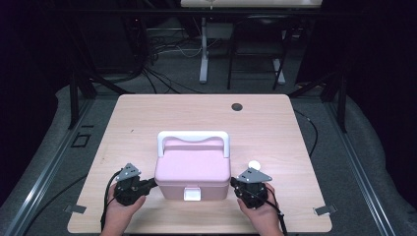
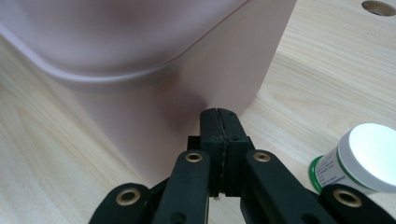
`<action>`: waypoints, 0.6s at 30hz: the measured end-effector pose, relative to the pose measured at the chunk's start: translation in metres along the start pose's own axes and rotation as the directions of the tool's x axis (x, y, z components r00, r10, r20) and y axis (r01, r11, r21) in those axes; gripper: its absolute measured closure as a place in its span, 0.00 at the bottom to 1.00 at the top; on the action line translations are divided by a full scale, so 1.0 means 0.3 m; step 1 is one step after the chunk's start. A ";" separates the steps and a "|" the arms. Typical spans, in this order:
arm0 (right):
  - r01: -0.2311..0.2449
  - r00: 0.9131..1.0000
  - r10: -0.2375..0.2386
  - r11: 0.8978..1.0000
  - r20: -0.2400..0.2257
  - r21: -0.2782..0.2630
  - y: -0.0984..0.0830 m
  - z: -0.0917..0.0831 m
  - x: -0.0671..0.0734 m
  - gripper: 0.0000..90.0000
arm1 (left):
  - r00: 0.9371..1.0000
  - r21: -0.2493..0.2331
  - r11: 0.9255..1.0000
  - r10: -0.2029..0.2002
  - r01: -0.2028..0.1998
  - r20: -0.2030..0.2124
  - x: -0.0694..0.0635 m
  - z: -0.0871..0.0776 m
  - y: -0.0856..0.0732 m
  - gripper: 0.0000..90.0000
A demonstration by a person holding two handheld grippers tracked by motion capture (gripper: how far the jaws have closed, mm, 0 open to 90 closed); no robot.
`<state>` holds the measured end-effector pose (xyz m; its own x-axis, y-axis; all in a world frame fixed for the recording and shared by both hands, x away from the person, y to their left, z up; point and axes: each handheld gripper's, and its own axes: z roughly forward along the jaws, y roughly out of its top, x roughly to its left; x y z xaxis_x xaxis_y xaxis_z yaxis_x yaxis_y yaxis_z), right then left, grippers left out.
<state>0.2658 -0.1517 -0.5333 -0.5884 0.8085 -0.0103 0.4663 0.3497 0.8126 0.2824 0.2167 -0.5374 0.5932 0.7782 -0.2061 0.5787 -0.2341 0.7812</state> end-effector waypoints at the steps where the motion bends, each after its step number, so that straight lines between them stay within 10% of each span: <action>1: 0.002 1.000 -0.002 1.000 -0.001 0.003 -0.001 -0.003 0.001 1.00 | 1.000 0.001 1.000 -0.008 0.008 0.002 -0.003 -0.002 -0.002 1.00; 18: 0.019 1.000 -0.019 1.000 -0.007 0.014 -0.023 -0.042 0.027 1.00 | 1.000 0.017 1.000 0.000 -0.001 0.017 -0.034 -0.031 -0.026 1.00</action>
<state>0.2494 -0.1536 -0.5317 -0.6015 0.7986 -0.0214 0.4644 0.3713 0.8040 0.2667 0.2161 -0.5361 0.6028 0.7682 -0.2157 0.5877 -0.2446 0.7713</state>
